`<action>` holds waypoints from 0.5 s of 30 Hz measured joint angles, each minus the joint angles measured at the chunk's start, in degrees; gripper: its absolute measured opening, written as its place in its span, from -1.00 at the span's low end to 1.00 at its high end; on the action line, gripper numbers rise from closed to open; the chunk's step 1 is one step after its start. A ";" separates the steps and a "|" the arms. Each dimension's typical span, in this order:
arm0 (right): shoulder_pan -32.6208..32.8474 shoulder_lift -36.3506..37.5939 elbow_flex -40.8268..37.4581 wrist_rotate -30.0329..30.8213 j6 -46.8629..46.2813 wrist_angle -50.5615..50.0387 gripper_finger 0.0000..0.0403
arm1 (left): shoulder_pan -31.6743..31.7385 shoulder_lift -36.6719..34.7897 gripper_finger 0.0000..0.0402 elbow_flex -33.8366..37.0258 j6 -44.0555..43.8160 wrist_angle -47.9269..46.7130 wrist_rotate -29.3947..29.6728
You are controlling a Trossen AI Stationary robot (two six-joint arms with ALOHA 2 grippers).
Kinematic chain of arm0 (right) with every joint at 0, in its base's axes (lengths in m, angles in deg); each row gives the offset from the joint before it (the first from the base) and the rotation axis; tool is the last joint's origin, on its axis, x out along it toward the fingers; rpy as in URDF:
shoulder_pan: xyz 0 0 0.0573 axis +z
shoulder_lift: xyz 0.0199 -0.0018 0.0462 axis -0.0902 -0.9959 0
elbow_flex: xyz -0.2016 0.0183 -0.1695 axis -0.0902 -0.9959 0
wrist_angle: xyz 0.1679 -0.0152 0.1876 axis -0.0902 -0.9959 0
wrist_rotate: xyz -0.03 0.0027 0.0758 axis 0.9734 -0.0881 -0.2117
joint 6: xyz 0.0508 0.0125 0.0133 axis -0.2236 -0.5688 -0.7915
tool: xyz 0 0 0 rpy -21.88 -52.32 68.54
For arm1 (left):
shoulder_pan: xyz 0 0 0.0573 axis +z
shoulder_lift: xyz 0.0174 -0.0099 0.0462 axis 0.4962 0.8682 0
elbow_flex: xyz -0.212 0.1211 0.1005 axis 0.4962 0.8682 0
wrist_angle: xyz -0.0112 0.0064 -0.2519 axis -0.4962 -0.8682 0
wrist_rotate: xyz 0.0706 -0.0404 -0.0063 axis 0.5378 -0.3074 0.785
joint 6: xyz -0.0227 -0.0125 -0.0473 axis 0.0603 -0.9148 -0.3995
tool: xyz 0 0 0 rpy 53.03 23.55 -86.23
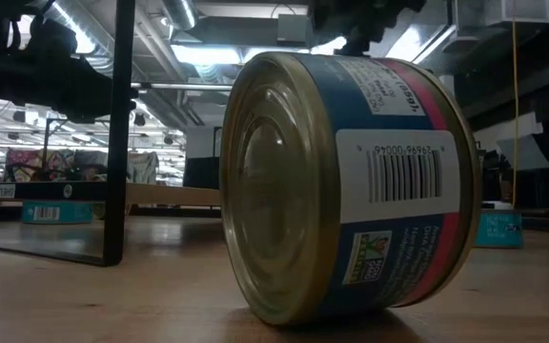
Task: Stack canned seafood by type on shelf
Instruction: Put the light blue tuna can on the shelf
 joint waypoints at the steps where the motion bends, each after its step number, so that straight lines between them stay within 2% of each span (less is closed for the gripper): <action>1: 0.00 -0.56 0.00 -0.18 -1.78 -0.04 0.04 | -0.01 0.00 0.26 0.01 0.01 0.01 -0.01; 9: 4.67 -4.21 0.00 1.97 -10.19 0.16 0.04 | 0.00 0.00 0.26 0.01 0.01 0.00 -0.01; 15: 10.83 -6.23 0.00 8.89 -14.78 0.62 0.04 | -0.01 0.00 0.26 0.00 0.02 0.00 -0.01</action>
